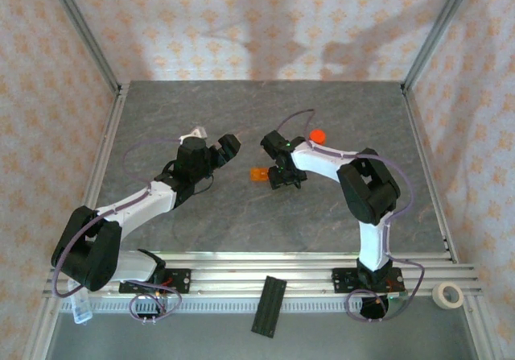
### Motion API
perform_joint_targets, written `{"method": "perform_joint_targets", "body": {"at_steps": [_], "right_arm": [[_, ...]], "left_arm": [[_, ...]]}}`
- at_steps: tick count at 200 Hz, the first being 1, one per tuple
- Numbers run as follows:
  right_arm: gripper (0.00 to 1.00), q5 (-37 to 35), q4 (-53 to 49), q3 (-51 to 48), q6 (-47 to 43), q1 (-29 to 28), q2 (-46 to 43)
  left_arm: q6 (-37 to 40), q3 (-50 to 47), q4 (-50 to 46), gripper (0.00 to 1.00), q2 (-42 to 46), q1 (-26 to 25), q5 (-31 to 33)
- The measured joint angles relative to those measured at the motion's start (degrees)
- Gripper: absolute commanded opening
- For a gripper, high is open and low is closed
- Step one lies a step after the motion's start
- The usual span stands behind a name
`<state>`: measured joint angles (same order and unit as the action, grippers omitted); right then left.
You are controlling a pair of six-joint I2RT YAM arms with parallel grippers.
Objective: Sort the pills into containers
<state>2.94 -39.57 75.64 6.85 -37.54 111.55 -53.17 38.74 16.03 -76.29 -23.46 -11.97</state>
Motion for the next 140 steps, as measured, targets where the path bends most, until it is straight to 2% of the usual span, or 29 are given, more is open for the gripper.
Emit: {"method": "perform_joint_targets", "body": {"at_steps": [57, 140], "right_arm": [[0.74, -0.46, 1.66, -4.74, 0.5, 3.65, -6.75], [0.75, 8.04, 7.65, -3.65, 6.19, 7.1, -8.81]], "left_arm": [[5.4, 2.78, -5.7, 1.0, -0.15, 0.0, 0.09], [19.34, 10.45, -19.82, 1.0, -3.85, -0.07, 2.75]]}}
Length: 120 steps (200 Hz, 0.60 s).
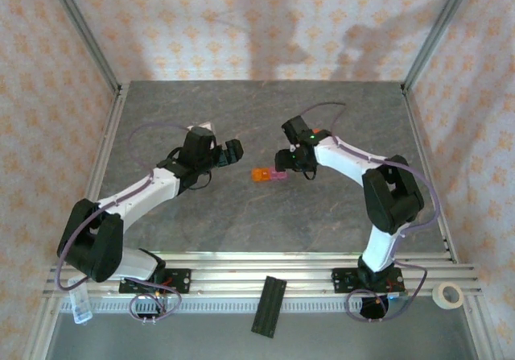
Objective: Sort the pills into containers
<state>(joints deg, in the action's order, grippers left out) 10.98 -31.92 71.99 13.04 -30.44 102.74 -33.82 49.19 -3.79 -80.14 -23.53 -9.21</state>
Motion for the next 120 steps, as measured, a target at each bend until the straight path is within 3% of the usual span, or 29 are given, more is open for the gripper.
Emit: {"method": "perform_joint_targets", "body": {"at_steps": [120], "right_arm": [[0.74, 3.56, 5.6, -0.85, 2.84, 0.0, 4.81]], "left_arm": [[15.17, 11.15, -13.92, 1.0, -12.24, -6.47, 4.76]]}}
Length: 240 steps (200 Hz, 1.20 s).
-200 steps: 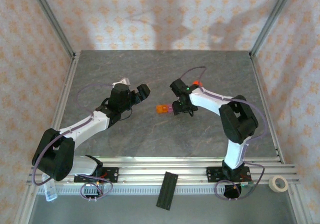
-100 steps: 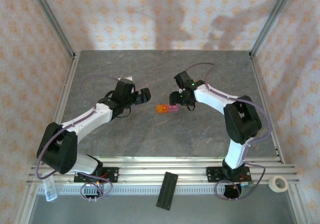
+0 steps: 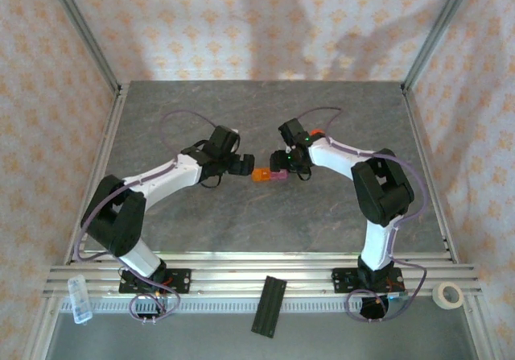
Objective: Sort the pills into containers
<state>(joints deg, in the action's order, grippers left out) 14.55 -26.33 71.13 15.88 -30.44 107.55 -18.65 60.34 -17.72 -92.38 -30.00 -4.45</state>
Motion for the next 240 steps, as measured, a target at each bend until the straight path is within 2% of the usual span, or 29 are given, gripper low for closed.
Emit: {"method": "perform_joint_targets", "body": {"at_steps": [118, 199, 240], "right_arm": [[0.73, 0.76, 2.27, -1.49, 0.0, 0.0, 0.0], [0.72, 1.11, 3.06, -1.86, 0.02, 0.0, 0.0], [0.72, 1.25, 3.69, -2.19, 0.02, 0.0, 0.0]], "left_arm": [[8.55, 3.45, -5.33, 1.0, -6.97, -6.4, 3.76], [9.18, 6.78, -5.92, 1.0, -11.93, -6.21, 6.49], [9.29, 9.42, -5.9, 1.0, -12.85, -4.07, 6.58]]}}
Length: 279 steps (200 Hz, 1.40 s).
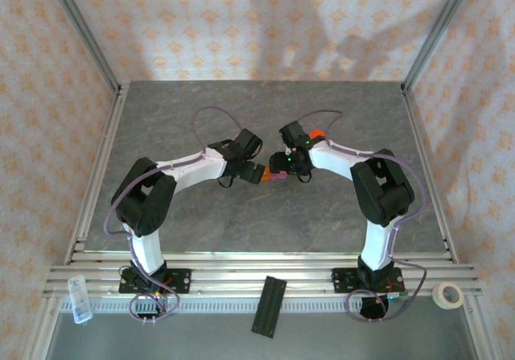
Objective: Sort the pills into containers
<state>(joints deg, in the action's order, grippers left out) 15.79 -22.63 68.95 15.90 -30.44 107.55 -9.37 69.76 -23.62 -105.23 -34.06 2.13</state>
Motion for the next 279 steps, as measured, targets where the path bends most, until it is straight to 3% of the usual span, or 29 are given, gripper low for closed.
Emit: {"method": "perform_joint_targets", "body": {"at_steps": [69, 171, 228, 279], "right_arm": [[0.72, 0.33, 0.85, -0.39, 0.0, 0.0, 0.0], [0.72, 0.57, 1.03, -0.48, 0.2, 0.0, 0.0], [0.72, 0.5, -2.62, 1.62, 0.11, 0.0, 0.0], [0.73, 0.15, -7.19, 5.35, -0.07, 0.0, -0.94]], "left_arm": [[0.31, 5.18, -0.15, 1.0, -3.78, 3.85, -0.15], [0.09, 8.66, -0.24, 1.0, -8.41, 4.87, -1.77], [-2.38, 7.39, 1.14, 1.0, 3.06, 4.96, -3.74], [-5.86, -0.66, 5.75, 1.0, 12.37, 6.67, -4.83]]}}
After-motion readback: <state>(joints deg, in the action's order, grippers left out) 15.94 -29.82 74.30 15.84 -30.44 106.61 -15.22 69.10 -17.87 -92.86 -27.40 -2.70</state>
